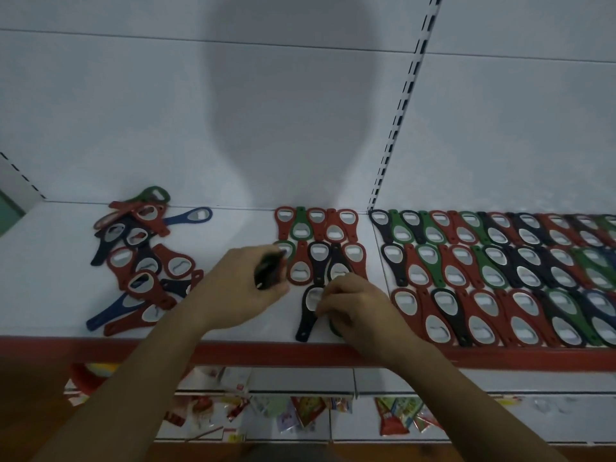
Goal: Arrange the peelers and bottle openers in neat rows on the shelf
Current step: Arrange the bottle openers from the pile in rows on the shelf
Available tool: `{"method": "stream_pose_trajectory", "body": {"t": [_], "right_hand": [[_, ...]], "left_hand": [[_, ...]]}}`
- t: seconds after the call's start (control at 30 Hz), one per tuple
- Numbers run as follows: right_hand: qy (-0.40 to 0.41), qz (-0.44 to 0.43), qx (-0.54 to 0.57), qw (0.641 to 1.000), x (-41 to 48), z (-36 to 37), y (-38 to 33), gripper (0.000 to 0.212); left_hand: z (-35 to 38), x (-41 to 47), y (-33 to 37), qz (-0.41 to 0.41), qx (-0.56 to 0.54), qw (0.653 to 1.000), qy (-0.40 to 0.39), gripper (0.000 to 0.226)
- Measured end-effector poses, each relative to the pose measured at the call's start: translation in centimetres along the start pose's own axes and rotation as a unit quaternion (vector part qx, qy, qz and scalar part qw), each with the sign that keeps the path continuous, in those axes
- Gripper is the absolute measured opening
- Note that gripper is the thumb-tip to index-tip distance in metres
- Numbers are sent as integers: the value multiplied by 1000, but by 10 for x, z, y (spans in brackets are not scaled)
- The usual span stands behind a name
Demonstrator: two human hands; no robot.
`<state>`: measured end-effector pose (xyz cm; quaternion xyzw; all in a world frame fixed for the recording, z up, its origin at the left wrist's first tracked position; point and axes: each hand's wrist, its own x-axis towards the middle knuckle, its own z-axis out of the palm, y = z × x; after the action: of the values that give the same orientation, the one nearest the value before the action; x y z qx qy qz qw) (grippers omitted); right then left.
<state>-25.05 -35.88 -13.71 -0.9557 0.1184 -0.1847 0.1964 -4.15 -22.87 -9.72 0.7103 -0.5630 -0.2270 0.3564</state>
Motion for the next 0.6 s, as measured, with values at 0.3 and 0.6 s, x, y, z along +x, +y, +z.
{"method": "stream_pose_trajectory", "body": {"t": [0.3,0.6], "right_hand": [[47,105,22,993,-14,-15,25,24],[-13,93,-5,996,-28,-16,26,22]], "left_hand": [[27,2,-3,104,272,951,-109,42],[40,6,-3,115,314,933,-132,51]]}}
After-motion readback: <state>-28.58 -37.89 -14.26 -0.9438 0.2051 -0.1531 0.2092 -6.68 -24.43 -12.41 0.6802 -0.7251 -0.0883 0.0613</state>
